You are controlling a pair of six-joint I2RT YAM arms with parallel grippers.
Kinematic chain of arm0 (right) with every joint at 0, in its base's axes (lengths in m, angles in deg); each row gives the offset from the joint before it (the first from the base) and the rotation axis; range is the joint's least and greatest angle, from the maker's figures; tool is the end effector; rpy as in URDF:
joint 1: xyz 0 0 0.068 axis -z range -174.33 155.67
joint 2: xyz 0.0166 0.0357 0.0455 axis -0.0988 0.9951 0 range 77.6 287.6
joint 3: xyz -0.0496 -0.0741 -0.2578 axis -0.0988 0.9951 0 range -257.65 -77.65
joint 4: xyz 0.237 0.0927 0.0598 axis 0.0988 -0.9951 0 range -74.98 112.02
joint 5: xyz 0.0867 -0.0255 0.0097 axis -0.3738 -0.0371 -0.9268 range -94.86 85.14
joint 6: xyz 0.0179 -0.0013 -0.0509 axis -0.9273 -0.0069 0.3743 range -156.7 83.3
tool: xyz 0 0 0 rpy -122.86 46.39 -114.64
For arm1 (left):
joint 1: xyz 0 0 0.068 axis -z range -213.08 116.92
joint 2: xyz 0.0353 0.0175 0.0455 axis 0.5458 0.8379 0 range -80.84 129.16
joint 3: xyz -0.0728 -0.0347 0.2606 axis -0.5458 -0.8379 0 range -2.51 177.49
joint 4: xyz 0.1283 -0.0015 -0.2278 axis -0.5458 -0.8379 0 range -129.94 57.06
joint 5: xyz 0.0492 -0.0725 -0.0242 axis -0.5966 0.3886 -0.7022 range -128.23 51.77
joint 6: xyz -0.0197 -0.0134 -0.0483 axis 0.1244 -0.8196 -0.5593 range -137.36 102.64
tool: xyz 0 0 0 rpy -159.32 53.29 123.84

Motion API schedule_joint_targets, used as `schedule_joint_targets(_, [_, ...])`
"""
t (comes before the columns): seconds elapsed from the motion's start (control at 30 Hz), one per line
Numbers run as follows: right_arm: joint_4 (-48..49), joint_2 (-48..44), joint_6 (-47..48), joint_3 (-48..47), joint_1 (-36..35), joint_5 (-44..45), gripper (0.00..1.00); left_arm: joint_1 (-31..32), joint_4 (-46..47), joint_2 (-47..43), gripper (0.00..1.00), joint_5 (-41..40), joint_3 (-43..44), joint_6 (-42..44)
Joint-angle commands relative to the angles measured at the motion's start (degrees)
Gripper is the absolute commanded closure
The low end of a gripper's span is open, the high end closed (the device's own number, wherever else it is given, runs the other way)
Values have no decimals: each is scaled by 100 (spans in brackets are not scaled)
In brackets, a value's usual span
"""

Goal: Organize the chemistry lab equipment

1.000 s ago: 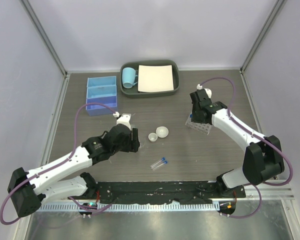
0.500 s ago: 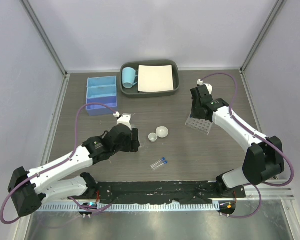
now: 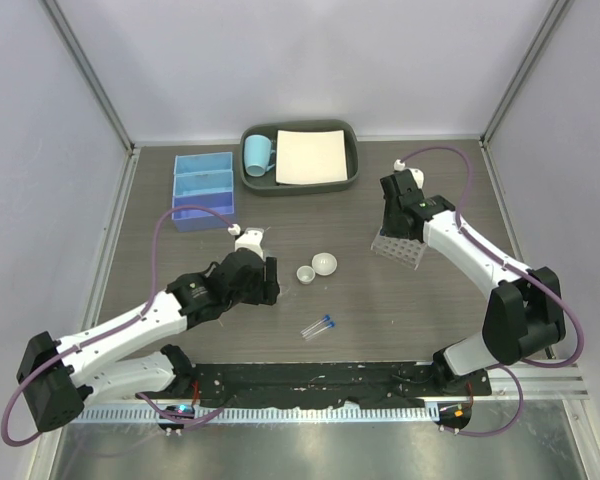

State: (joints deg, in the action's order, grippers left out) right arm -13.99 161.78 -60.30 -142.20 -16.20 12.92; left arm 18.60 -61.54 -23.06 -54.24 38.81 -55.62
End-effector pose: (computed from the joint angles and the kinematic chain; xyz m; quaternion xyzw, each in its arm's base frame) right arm 0.2871 0.1034 0.2612 0.0599 0.9431 -0.0234 0.3263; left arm 0.1364 -0.1568 0.2484 0.0541 0.9150 -0.1764 0.3587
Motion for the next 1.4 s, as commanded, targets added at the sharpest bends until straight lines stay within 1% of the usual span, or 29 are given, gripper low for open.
schedule_joint_targets(0.0, [164, -42, 92, -66, 42, 77, 99, 17, 74, 40, 37, -130, 166, 108])
schedule_joint_targets(0.63, [384, -16, 13, 329, 95, -152, 99, 35, 91, 32, 38, -148, 131, 108])
schedule_joint_targets(0.93, [437, 133, -31, 531, 95, -170, 99, 53, 91, 40, 37, -148, 122, 108])
schedule_joint_targets(1.1, [490, 186, -49, 602, 104, -187, 96, 61, 91, 32, 37, -157, 104, 99])
schedule_joint_targets(1.2, [498, 230, -49, 593, 95, -187, 90, 62, 83, 32, 37, -165, 87, 99])
schedule_joint_targets(1.23, [498, 239, -49, 602, 95, -205, 84, 70, 83, 32, 37, -166, 95, 99])
schedule_joint_targets(1.3, [507, 248, -57, 611, 95, -205, 78, 70, 83, 23, 37, -174, 104, 99])
schedule_joint_targets(1.33, [498, 239, -58, 611, 95, -214, 72, 70, 83, 32, 37, -174, 104, 99])
schedule_joint_targets(1.37, [507, 239, -58, 611, 86, -222, 70, 70, 83, 32, 37, -174, 104, 99])
